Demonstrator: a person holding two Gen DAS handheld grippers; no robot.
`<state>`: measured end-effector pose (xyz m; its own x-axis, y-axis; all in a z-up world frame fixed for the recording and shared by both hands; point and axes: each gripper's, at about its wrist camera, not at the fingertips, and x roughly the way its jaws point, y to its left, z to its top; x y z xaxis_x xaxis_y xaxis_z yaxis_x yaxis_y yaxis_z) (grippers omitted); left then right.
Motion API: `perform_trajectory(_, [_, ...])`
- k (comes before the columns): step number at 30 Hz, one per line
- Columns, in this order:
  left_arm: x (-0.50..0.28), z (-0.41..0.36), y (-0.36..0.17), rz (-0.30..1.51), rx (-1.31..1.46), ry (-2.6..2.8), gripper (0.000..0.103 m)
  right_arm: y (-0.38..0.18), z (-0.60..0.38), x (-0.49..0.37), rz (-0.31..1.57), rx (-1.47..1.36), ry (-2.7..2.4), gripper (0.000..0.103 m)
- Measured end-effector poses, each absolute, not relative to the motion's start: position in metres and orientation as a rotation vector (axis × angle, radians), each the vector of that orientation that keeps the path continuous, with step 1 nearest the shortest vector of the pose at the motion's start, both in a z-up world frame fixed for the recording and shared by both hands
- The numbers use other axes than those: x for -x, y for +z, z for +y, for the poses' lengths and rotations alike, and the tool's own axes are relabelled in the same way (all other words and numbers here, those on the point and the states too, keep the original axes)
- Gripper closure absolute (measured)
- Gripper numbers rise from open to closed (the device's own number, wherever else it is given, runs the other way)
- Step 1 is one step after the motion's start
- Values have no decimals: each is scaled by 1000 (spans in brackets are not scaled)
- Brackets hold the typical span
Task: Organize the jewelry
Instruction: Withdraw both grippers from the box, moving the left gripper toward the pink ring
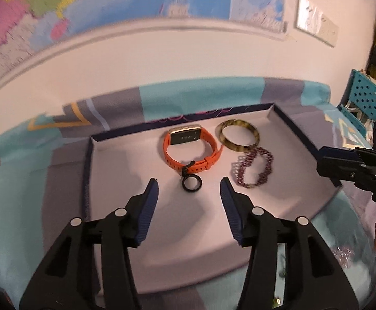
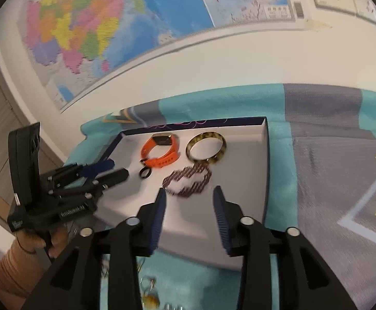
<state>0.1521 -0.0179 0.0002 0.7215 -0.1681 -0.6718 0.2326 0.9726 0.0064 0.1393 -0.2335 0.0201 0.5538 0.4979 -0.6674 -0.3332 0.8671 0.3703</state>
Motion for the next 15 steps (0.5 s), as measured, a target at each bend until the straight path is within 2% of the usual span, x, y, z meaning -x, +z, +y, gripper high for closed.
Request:
perform_trajectory(5, [-114, -13, 8, 696, -93, -252, 49, 22, -243, -103, 852, -179, 530, 60])
perform_trajectory(15, [-61, 2, -13, 739, -89, -295, 49, -4, -243, -46, 924, -80, 543, 59])
